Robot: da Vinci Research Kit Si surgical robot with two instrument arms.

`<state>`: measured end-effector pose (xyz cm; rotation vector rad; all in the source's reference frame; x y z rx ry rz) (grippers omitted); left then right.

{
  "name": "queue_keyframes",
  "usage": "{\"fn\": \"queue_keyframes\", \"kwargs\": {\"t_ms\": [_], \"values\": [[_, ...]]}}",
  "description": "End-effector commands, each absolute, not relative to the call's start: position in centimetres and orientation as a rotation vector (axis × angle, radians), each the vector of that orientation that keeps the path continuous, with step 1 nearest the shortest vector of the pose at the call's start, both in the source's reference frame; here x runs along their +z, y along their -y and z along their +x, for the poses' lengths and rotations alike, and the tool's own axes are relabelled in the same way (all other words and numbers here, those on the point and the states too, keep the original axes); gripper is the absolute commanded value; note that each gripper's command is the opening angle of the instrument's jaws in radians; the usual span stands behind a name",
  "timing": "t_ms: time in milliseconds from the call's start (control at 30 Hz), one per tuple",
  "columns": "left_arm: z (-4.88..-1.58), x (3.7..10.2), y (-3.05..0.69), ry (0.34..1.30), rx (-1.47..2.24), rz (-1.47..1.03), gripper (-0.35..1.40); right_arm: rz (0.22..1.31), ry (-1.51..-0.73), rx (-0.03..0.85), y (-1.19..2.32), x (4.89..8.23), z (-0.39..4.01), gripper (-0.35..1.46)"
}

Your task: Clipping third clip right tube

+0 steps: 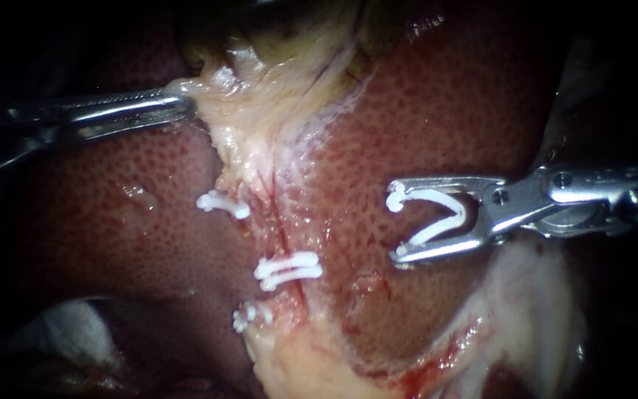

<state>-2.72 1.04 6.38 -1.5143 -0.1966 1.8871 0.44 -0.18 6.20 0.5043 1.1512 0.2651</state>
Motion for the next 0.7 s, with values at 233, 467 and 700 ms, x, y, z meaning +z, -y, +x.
{"fn": "queue_keyframes", "kwargs": {"t_ms": [233,467,700], "values": [[-2.74,6.32,-1.00,0.188,1.883,-1.512,-0.35,0.498,-1.153,0.267,0.33,6.39,0.74,0.50],[-2.75,6.29,-0.98,0.192,1.883,-1.514,-0.35,0.518,-1.146,0.298,0.43,6.75,1.06,0.50],[-2.77,6.26,-0.97,0.193,1.880,-1.519,-0.35,0.544,-1.123,0.318,0.51,7.14,1.34,0.50]]}}
